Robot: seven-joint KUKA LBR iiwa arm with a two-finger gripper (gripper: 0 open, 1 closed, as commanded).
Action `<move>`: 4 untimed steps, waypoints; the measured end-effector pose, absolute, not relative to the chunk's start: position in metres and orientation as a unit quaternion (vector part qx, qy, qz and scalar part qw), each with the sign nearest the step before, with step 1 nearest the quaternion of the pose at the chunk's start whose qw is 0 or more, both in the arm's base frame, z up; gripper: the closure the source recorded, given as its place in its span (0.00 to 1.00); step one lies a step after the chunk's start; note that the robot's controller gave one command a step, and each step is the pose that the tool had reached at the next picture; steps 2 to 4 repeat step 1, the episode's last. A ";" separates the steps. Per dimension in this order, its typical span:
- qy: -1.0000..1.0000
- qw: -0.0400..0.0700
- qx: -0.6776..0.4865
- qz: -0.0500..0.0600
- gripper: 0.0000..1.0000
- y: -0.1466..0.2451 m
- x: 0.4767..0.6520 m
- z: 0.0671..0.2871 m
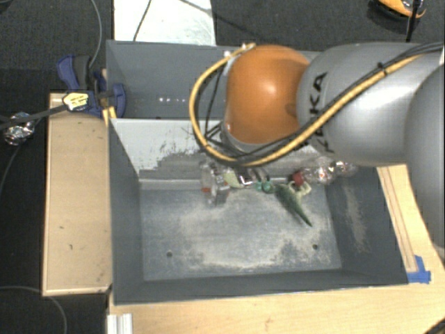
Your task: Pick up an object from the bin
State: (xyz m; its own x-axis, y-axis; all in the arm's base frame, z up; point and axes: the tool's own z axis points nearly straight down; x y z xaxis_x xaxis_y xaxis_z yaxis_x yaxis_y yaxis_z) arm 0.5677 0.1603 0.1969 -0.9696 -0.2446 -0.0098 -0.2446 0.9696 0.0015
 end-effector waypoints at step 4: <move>0.992 0.008 -0.126 0.002 1.00 0.163 0.570 0.253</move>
Offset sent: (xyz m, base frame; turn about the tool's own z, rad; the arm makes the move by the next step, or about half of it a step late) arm -0.0134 0.0152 0.1271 -0.0056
